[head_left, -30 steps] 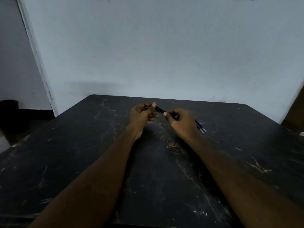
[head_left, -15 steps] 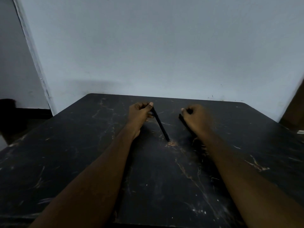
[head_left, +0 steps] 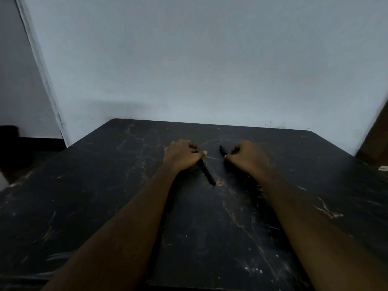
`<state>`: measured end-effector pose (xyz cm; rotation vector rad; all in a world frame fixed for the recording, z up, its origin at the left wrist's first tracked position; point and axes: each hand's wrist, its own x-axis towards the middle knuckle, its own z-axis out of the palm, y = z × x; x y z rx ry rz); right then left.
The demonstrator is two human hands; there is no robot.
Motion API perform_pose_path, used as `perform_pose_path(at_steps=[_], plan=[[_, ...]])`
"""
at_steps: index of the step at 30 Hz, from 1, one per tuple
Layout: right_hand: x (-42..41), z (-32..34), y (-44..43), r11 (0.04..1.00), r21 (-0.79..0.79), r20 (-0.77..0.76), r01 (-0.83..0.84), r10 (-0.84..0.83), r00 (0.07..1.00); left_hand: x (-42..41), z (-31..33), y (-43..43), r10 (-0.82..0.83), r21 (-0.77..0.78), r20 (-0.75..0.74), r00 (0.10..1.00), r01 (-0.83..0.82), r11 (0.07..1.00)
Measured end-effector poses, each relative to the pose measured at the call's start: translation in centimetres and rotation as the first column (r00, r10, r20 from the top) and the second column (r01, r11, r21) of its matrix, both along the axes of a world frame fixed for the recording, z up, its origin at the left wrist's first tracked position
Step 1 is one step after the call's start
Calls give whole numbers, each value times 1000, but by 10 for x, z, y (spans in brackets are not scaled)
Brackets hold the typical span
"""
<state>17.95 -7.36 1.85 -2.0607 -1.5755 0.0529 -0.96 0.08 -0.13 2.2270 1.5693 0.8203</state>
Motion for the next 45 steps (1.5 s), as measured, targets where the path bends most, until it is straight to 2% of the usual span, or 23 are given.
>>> perform_pose_path(at_steps=[4,8,15,17,19,23,26,29,36,45], plan=[[-13,-3,0,998,10,-38,-55,55,998,-1,0,-1,-25,-38,75,997,28,999],[-23,-4,-1,992,27,-75,-126,128,989,-1,0,-3,6,3,118,993,-7,1000],[-31,-2,-5,967,71,-199,-243,252,947,0,0,-4,-20,31,53,998,18,999],[-23,-5,1,973,134,-267,-188,218,939,1,0,-6,-24,39,29,999,23,999],[-9,-8,8,978,199,-264,-69,121,957,2,1,-10,-35,43,2,999,35,998],[26,-13,13,962,216,-125,165,-141,982,6,4,-18,-94,38,-81,992,97,995],[38,-15,12,972,110,17,206,-209,978,10,5,-20,-119,50,-132,984,127,991],[38,-16,9,976,-18,86,216,-214,973,10,4,-19,-127,49,-104,986,133,990],[24,-11,8,992,-30,-85,122,-124,989,8,5,-17,-121,42,-10,993,121,992],[1,-6,1,999,-31,-119,44,-48,992,4,4,-12,-150,42,-1,989,150,988]])
